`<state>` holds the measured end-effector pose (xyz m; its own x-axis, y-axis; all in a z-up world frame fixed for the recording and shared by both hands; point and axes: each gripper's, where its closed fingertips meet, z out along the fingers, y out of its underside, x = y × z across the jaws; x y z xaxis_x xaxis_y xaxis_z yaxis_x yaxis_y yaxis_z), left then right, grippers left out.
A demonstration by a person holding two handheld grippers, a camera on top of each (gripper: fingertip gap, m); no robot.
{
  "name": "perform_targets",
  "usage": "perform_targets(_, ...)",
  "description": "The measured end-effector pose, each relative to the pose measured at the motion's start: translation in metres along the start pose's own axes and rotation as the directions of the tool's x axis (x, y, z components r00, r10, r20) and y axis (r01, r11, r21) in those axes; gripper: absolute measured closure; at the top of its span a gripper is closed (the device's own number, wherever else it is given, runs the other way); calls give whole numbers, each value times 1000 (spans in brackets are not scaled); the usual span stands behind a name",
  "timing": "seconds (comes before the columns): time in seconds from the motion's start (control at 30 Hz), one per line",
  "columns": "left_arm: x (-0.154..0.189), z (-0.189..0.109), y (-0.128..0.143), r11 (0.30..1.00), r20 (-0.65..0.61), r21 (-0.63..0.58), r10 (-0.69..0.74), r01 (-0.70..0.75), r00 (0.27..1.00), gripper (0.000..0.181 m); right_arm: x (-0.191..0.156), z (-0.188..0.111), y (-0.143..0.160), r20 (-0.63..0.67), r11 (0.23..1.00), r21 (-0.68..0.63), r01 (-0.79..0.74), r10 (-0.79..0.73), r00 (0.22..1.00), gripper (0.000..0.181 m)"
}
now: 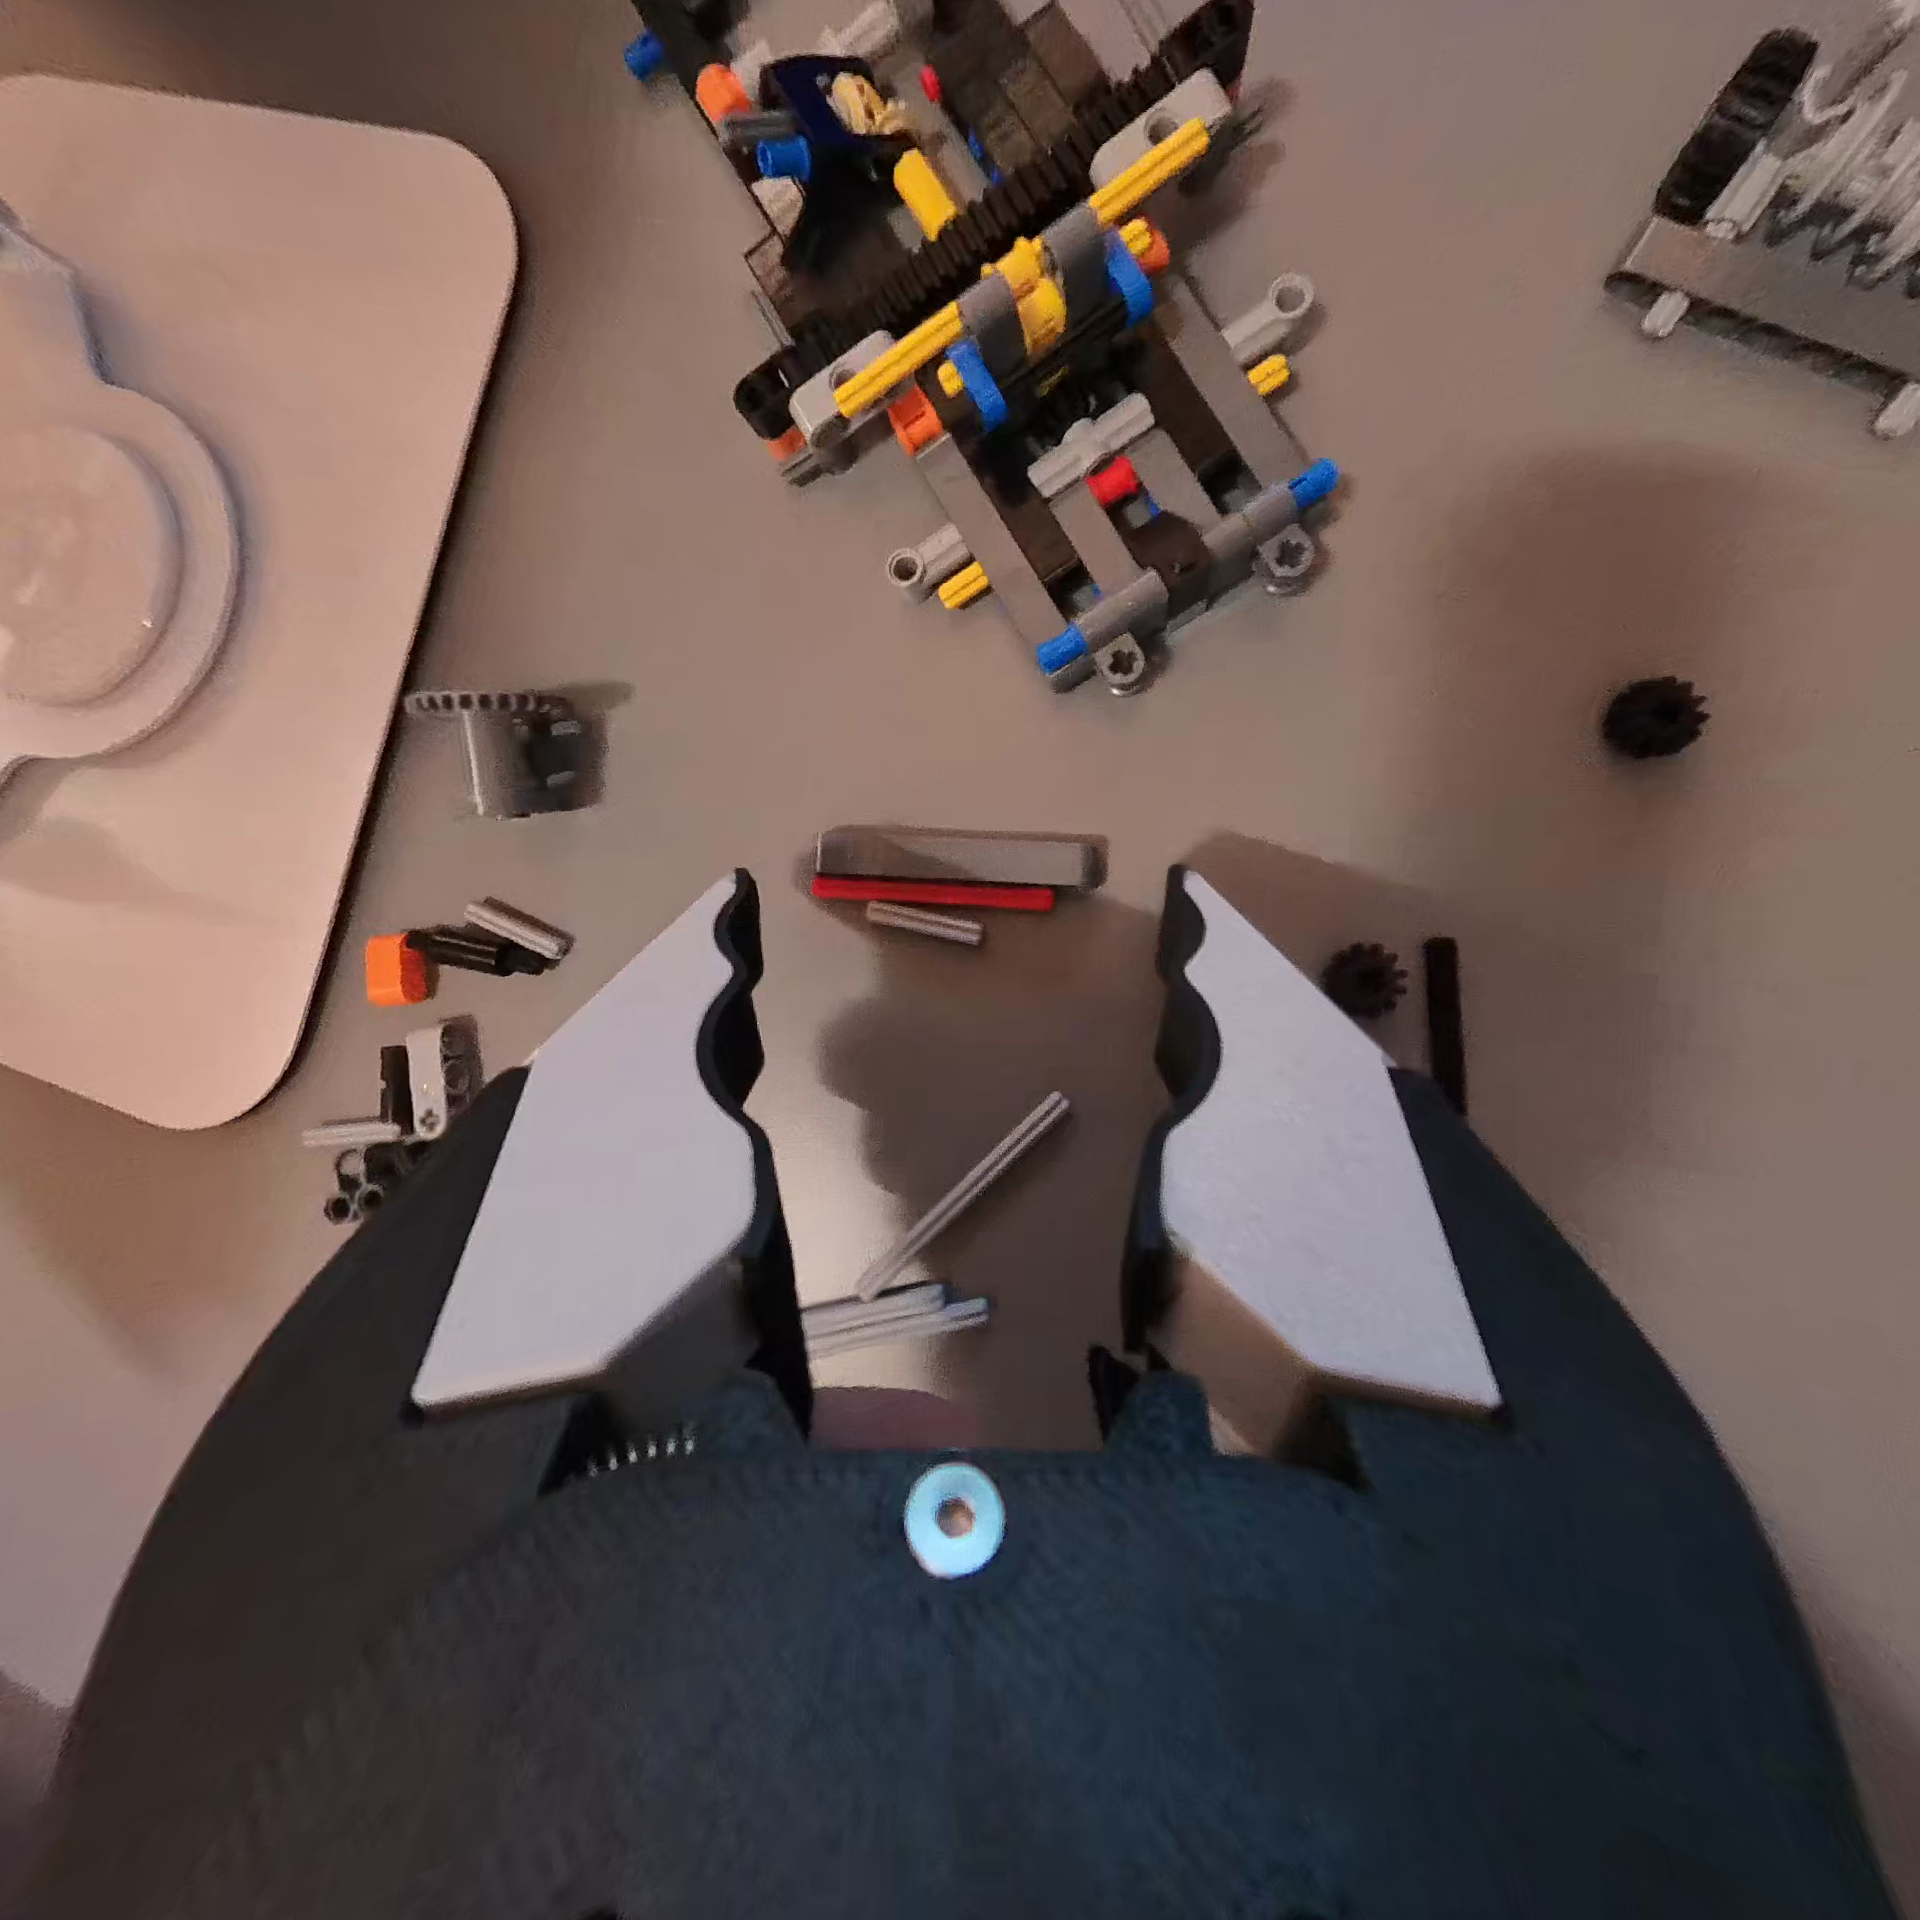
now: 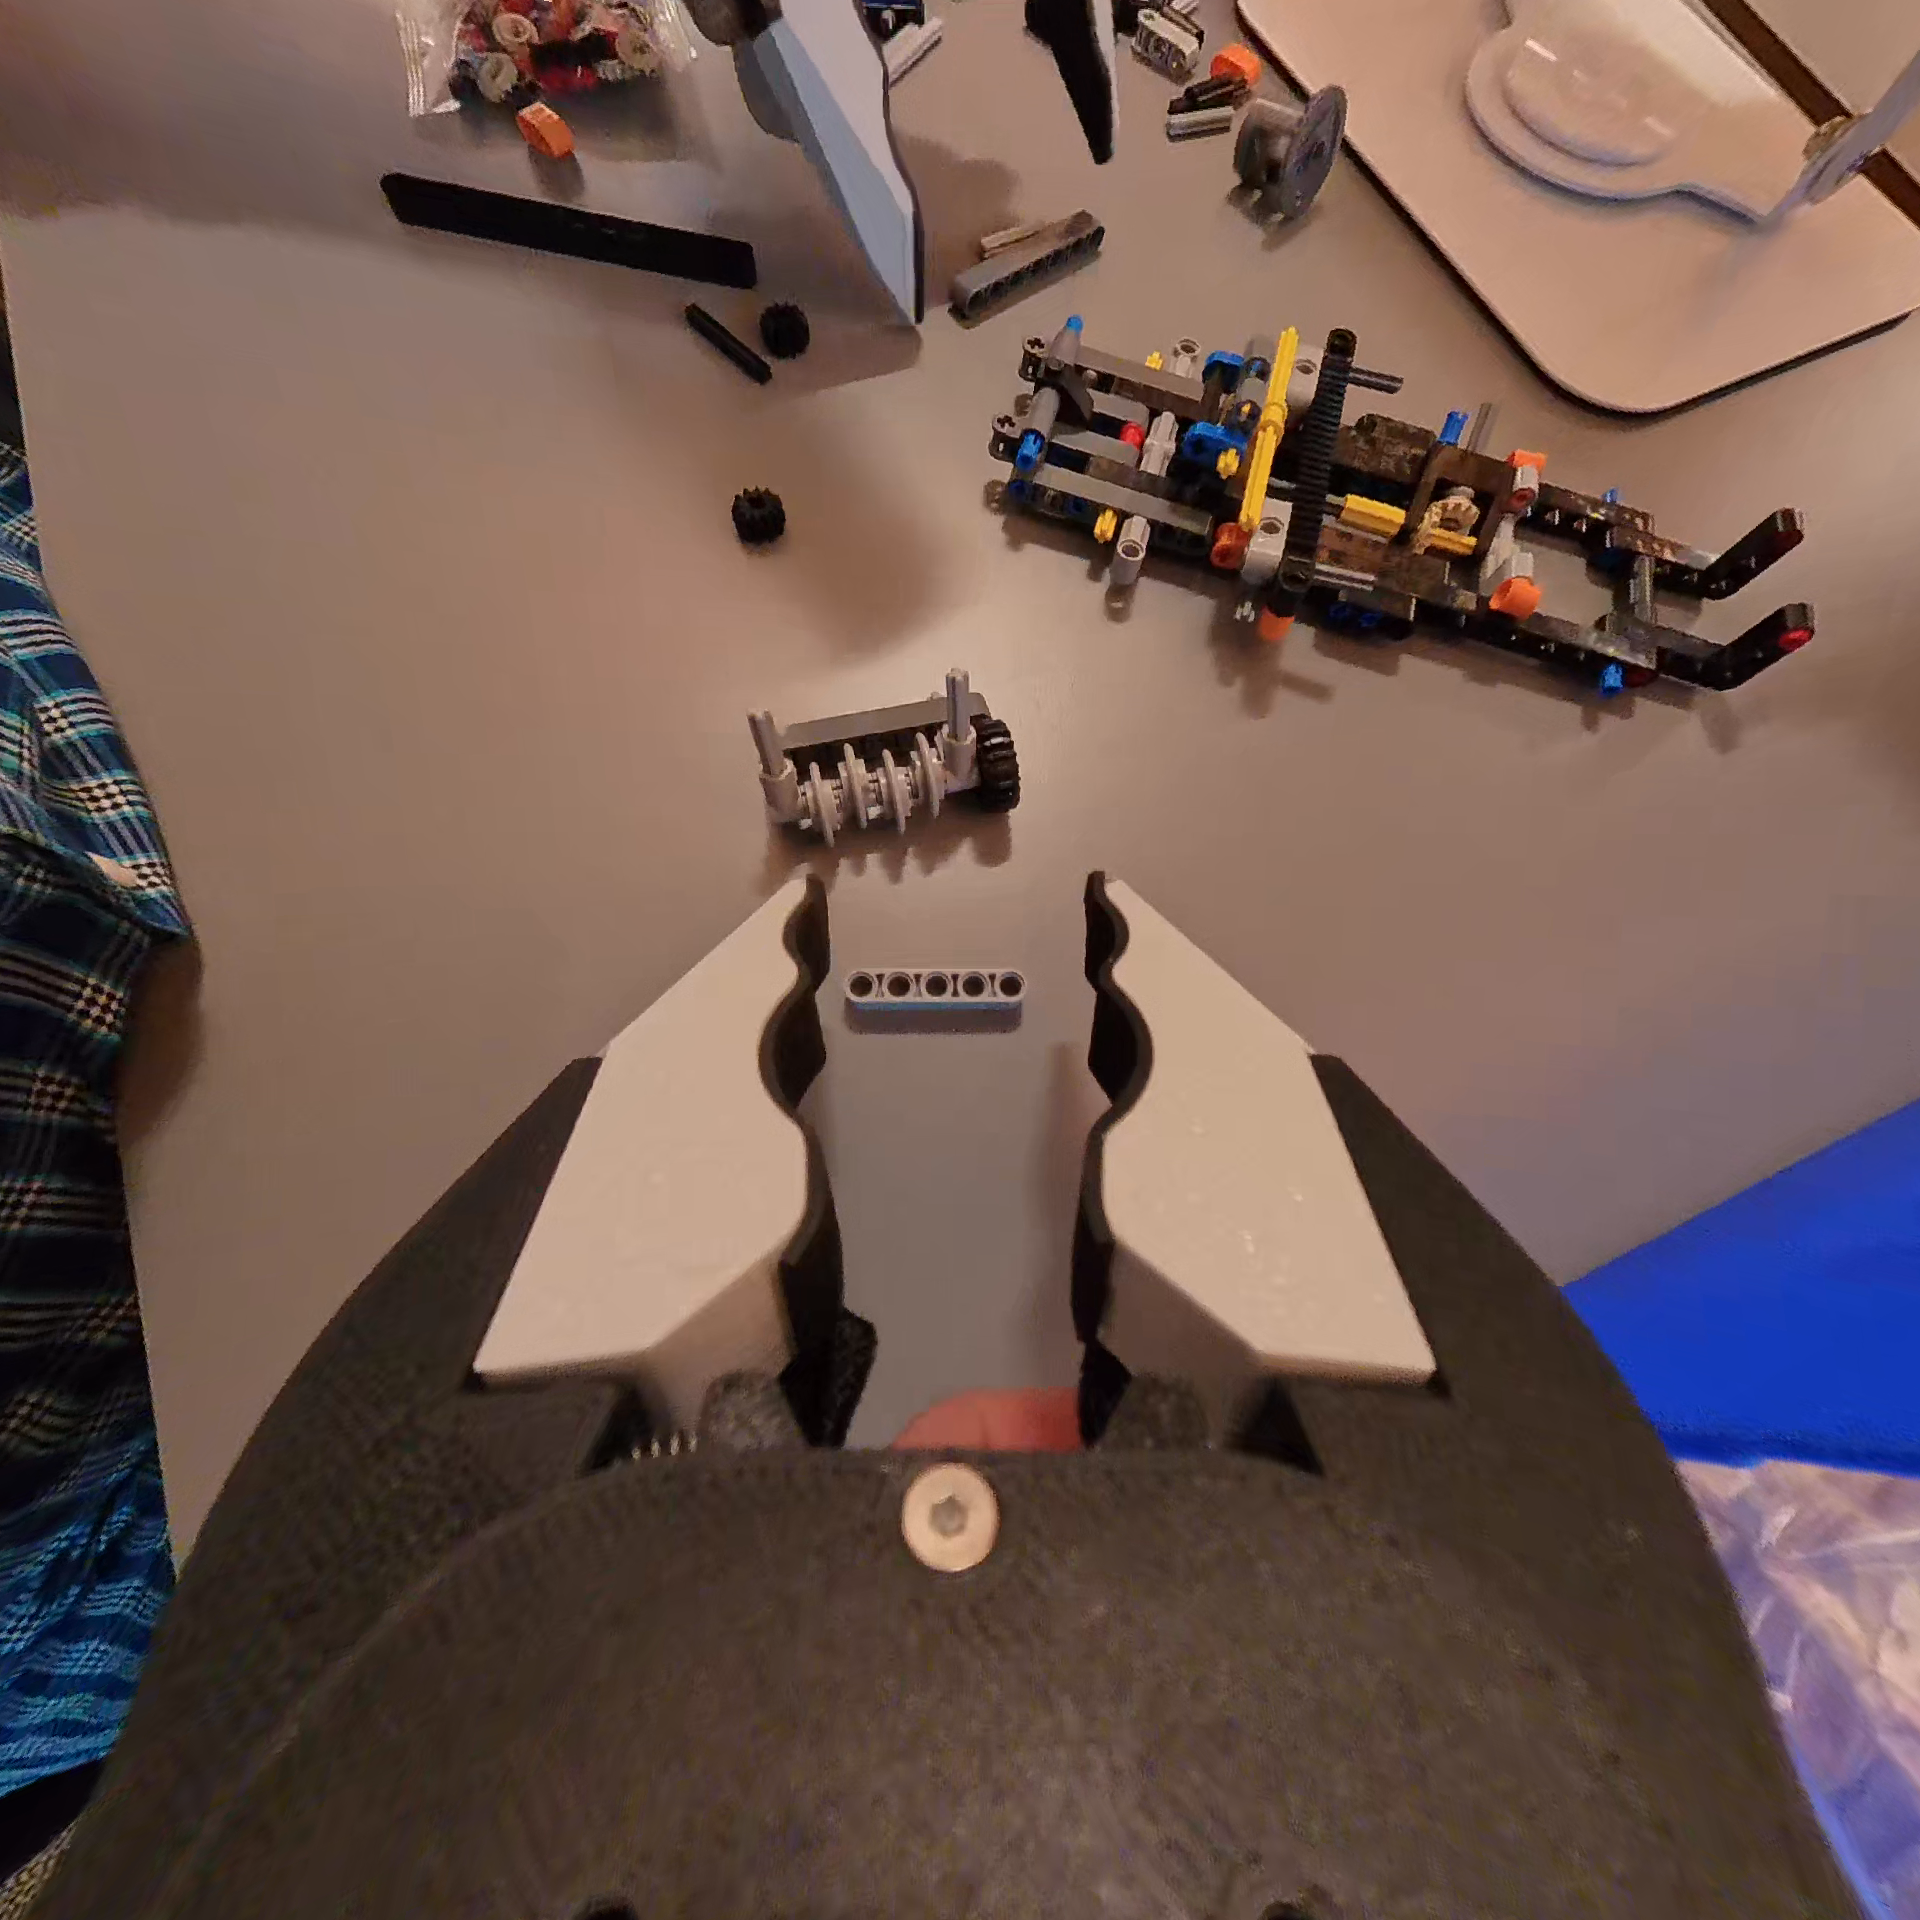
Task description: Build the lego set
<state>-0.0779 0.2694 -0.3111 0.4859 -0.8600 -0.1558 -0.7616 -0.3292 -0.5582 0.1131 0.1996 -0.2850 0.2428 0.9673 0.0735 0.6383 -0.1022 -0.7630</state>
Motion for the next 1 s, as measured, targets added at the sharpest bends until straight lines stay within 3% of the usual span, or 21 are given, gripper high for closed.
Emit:
perform_targets(0.03, 1, 1, -1, 1000, -17, -1, 2, -3, 1000, 107, 0, 0, -1, 0, 1000, 2, -1, 1, 1000, 134)
perform_targets(0.17, 3, 6, -2, 1000, -100, -4, -31, 31, 995, 111, 1, 0, -3, -1, 1000, 6, -7, 7, 1000, 134)
perform_targets(0.23, 7, 7, -3, 999, -141, 4, -48, 49, 989, 122, 1, 0, -2, -4, 1000, 6, -10, 10, 1000, 134)
perform_targets(0.37, 5, 8, -4, 998, -127, 23, -48, 51, 991, 127, 3, -1, -5, -11, 1000, 19, -10, 10, 1000, 135)
perform_targets(0.57, 8, -4, -26, 991, -17, 133, 29, -27, 999, 127, 1, -1, -33, -3, 996, 92, -9, 9, 1000, 139)
perform_targets(0.73, 37, -33, -81, 920, 202, 298, 198, -252, 959, 127, 7, 4, -88, 143, 912, 285, -296, 265, 954, 148)
perform_targets(0.87, 71, -50, -117, 845, 303, 381, 269, -375, 914, 128, 11, 17, -103, 193, 870, 290, -398, 354, 915, 150)
perform_targets(1.0, 95, -47, -129, 794, 349, 390, 341, -466, 873, 128, 2, 17, -110, 282, 833, 294, -468, 393, 875, 155)
